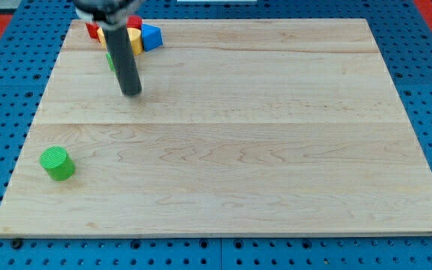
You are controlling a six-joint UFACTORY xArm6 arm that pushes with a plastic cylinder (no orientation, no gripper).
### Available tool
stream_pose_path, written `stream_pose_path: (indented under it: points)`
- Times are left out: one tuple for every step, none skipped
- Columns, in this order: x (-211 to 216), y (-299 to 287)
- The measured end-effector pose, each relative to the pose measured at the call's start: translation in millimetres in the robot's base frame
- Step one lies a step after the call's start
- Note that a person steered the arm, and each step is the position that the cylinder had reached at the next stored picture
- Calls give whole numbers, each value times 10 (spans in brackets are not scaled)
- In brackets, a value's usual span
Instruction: Move the green circle to the bottom of the green star
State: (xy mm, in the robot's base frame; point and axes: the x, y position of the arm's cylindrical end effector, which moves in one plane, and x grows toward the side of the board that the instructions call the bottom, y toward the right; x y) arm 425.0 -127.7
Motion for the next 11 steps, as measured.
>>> stream_pose_path:
  points:
    - [1302, -322]
    - [1594, -1149]
    - [1011, -1382]
    - [846, -761]
    - [1385, -821]
    - [1471, -421]
    - [802, -322]
    - [142, -475]
    - [-31, -466]
    - [-355, -265]
    - [-887, -263]
